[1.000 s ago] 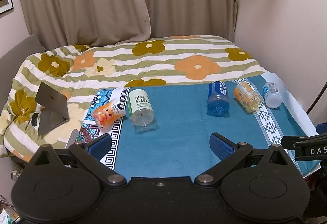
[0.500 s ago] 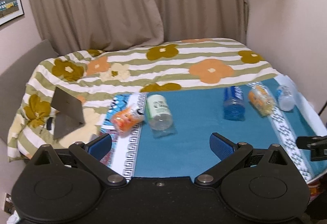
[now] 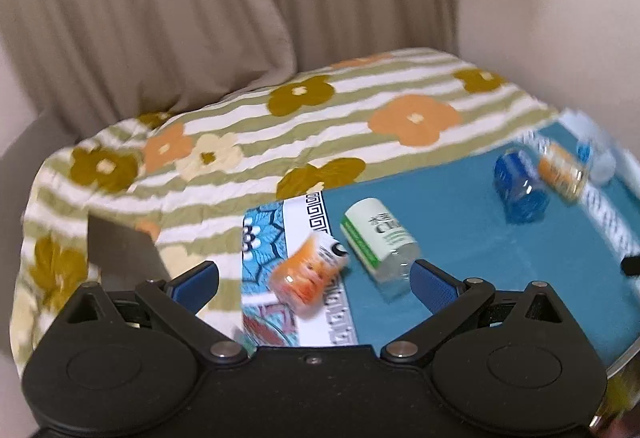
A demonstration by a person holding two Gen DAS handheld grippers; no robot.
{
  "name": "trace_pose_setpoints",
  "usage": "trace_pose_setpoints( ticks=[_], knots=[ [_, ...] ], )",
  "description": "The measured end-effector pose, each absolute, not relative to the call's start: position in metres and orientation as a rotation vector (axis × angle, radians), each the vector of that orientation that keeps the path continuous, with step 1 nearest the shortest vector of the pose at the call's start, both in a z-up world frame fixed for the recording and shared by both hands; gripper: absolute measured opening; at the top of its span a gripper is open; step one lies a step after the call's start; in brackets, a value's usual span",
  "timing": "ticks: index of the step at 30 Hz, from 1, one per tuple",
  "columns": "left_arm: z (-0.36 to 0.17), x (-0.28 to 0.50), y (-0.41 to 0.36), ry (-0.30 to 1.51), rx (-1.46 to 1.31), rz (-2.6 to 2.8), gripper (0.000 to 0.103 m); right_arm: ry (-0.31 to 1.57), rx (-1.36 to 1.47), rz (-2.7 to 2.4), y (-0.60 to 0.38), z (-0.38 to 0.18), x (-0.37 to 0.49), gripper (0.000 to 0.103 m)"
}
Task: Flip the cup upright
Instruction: 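Reach the left gripper to the lying orange dragon cup and grasp it, then lift the orange dragon cup with the left gripper and carry it forward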
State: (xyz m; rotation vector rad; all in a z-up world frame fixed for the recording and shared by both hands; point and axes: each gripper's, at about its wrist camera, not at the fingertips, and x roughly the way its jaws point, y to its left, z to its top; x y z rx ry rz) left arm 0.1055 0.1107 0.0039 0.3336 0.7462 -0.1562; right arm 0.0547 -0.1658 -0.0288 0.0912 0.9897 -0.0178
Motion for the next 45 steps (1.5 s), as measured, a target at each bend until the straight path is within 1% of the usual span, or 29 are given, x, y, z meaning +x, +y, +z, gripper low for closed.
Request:
trace_pose_setpoints(
  ticks=[6,12,18,20,24,25,26,27,28,37,45],
  knots=[
    [-0.027,0.163,0.132,0.795,0.435,-0.279,0.103,1.013,0.093,-0.071,-0.136,-0.042,0.075,0.103],
    [-0.066,0.213,0.143,0.881,0.558,-0.400,0.103,1.102,0.168,-0.081,-0.117,-0.063,0.092,0.103],
    [-0.099,0.242,0.144,0.971,0.603,-0.539,0.101,1.131,0.090,-0.114,-0.092,-0.078,0.103,0.103],
    [-0.108,0.248,0.142,0.994,0.615,-0.567,0.094,1.142,0.095,-0.124,-0.089,-0.082,0.105,0.103],
    [-0.123,0.255,0.140,1.052,0.604,-0.618,0.088,1.160,0.134,-0.152,-0.089,-0.087,0.107,0.103],
    [-0.126,0.256,0.139,1.064,0.601,-0.628,0.083,1.163,0.144,-0.157,-0.090,-0.088,0.107,0.103],
    [-0.129,0.256,0.138,1.079,0.595,-0.637,0.073,1.167,0.152,-0.160,-0.090,-0.088,0.108,0.103],
    [-0.131,0.257,0.138,1.087,0.593,-0.637,0.067,1.171,0.158,-0.164,-0.091,-0.089,0.108,0.103],
    [-0.132,0.258,0.138,1.090,0.588,-0.638,0.065,1.174,0.162,-0.167,-0.091,-0.089,0.108,0.103],
    [-0.124,0.251,0.147,1.085,0.530,-0.597,0.064,1.156,0.194,-0.152,-0.094,-0.087,0.113,0.103],
    [-0.100,0.227,0.163,1.058,0.451,-0.465,0.064,1.105,0.183,-0.077,-0.098,-0.073,0.110,0.103]
  ],
)
